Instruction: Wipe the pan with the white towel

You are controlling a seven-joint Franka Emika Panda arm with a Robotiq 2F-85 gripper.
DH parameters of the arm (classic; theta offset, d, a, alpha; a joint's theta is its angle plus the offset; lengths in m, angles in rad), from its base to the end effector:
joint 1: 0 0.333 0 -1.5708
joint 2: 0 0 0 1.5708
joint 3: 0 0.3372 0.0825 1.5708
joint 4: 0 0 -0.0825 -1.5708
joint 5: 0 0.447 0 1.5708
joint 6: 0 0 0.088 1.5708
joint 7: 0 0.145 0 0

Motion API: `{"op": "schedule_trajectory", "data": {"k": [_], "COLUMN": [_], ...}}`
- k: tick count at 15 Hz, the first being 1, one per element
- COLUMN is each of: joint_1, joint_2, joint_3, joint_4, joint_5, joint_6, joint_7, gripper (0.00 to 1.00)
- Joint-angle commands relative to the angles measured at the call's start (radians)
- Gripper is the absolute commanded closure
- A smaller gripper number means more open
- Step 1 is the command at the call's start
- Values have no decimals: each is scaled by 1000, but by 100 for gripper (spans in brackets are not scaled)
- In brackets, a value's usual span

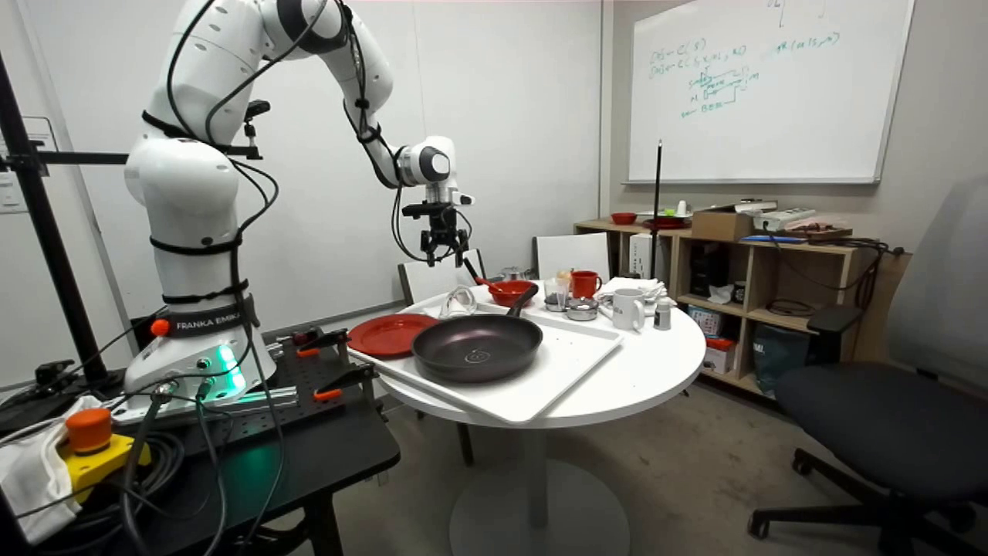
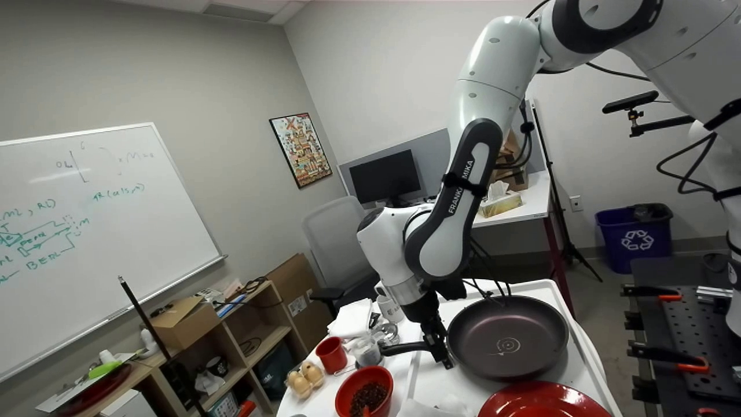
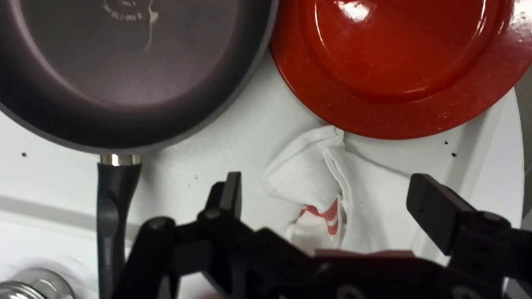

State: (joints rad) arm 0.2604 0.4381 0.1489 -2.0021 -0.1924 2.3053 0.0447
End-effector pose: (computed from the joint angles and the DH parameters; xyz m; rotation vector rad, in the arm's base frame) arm 0.5885 0.2472 0.1626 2.9483 0.7419 -0.1630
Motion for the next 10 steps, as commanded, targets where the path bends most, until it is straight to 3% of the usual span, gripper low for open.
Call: {"op": "schedule_trajectory", "data": {"k": [1,8,10], "joint_1": [-35,-108,-107], "joint_2": [-84,-164,-121], "joint_3": [-20,-54,-54], "joint_4": [-78,-164,-126], "joint_5": [44,83,58], "joint_6": [-58,-110,-94], "joint_7": [37,60,50], "gripper": [0,0,0]}}
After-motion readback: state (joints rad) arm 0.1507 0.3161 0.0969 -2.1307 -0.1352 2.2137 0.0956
